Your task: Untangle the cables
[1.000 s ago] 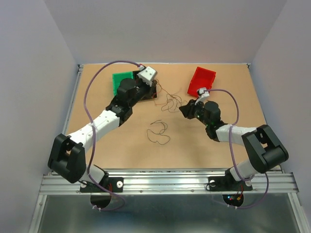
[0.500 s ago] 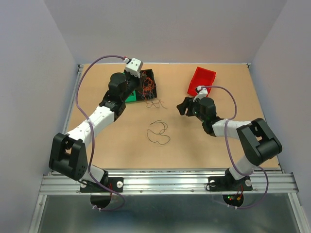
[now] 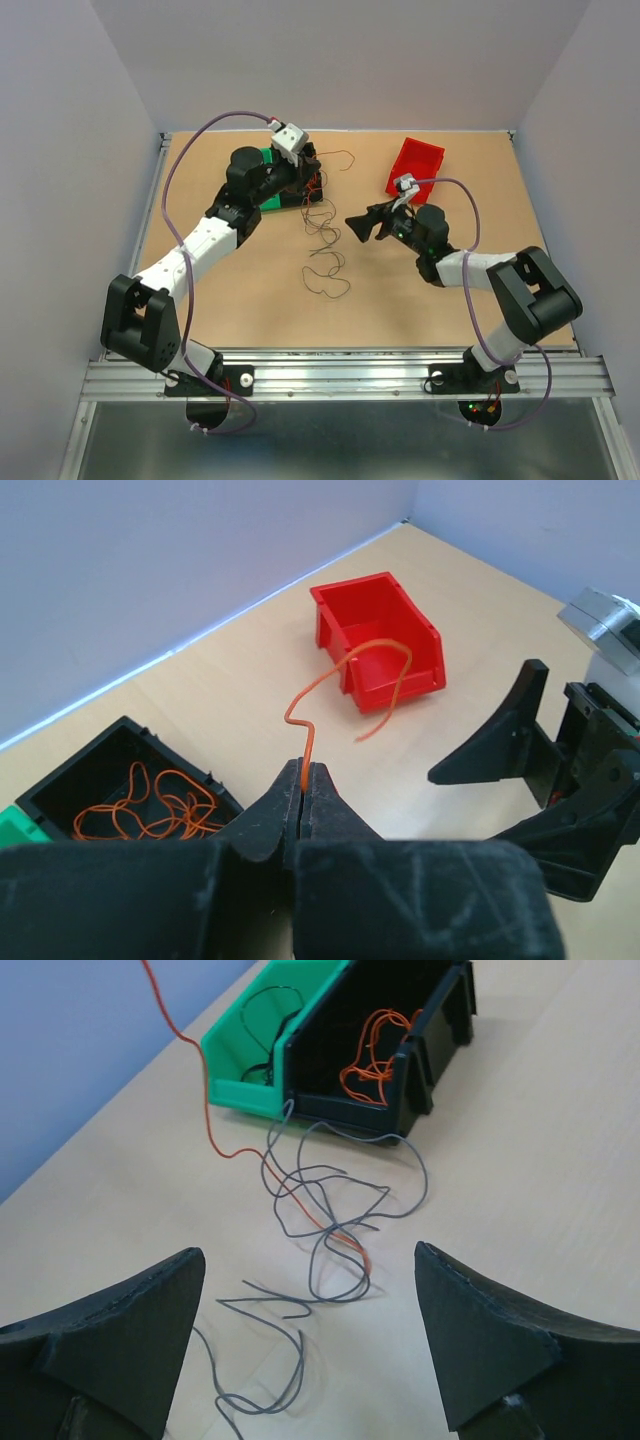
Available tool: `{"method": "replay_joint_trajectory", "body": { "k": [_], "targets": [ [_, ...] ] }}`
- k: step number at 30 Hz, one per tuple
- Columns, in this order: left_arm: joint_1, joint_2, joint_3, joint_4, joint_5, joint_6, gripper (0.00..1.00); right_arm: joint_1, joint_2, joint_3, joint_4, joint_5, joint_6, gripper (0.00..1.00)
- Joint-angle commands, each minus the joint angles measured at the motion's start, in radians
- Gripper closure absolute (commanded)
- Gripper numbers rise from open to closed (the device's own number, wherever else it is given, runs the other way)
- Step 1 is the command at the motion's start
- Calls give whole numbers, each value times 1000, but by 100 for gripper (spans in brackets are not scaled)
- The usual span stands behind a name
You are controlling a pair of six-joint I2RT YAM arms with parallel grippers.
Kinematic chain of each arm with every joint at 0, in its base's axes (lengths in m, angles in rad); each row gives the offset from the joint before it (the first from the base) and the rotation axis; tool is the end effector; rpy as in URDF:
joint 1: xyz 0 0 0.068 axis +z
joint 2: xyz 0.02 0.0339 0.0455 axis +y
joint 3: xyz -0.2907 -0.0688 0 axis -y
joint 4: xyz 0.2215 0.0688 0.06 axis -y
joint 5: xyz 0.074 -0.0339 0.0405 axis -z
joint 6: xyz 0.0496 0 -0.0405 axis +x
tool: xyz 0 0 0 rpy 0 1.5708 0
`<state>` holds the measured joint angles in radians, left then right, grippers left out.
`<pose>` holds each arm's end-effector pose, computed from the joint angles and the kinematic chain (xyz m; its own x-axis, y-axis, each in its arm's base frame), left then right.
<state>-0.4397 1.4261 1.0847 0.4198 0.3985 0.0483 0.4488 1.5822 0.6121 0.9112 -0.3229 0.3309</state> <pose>0.2870 -0.1563 0.3929 0.1066 -0.0010 -0.9943 0.7381 0.6701 0.0785 0.2804 0.1525 0.2482 -0.2766 0.2088 -0.9380 -0.6418 0.6864 0.3420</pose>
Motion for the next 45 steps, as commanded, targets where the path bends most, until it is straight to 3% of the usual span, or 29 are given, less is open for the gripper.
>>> {"method": "replay_joint_trajectory", "body": {
  "k": [1,12,21,33,39,43,45],
  "targets": [
    [-24,-44,47,5,43,24,100,27,5,9,121,-62,-38,11],
    [-27,-125,44,-26,33,7,100,82,208,152,147,-33,-41,18],
    [-25,-214,144,-136,68,-45,100,117,202,118,330,-102,-21,17],
    [-27,-214,334,-259,105,-103,100,238,265,196,348,-162,-116,17],
    [-27,-152,415,-269,-28,-62,100,252,297,216,350,-108,-113,21],
    [-8,-69,503,-285,-209,-16,100,252,272,172,351,40,-110,22],
    [18,-12,530,-285,-231,-28,100,252,259,155,351,96,-109,24]
  ]
}}
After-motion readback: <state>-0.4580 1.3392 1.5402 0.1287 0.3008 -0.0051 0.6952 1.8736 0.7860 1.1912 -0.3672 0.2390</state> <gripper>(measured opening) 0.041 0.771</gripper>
